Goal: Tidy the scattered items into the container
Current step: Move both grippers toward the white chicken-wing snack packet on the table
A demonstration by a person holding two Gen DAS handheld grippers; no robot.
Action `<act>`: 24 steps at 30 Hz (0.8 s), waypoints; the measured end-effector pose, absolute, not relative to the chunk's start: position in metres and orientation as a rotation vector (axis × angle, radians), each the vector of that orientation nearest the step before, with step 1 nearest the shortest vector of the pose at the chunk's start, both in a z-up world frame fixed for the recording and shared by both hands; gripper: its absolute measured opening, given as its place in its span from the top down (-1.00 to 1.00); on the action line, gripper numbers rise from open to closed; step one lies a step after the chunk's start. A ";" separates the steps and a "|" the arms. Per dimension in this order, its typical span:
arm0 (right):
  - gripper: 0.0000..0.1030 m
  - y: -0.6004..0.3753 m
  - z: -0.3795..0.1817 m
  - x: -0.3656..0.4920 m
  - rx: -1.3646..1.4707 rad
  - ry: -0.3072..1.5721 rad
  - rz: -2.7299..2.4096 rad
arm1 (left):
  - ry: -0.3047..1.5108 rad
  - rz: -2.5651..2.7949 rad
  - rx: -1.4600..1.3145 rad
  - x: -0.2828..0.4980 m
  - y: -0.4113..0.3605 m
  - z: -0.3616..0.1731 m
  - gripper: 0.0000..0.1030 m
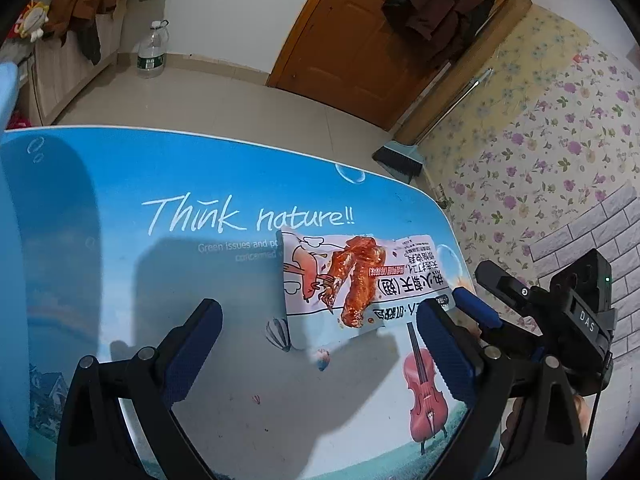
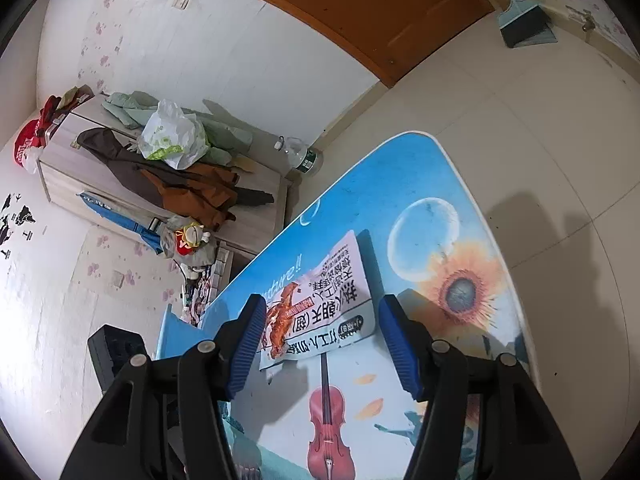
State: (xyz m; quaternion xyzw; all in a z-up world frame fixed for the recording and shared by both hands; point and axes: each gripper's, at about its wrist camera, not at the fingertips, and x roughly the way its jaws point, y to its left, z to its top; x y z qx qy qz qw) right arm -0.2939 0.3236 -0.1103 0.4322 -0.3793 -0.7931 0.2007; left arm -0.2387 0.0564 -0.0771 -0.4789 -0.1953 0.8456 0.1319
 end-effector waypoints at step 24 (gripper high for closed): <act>-0.19 0.303 -0.111 -0.307 1.244 -0.944 -2.257 | -0.637 2.331 -1.349 -0.256 0.060 -0.078 -0.90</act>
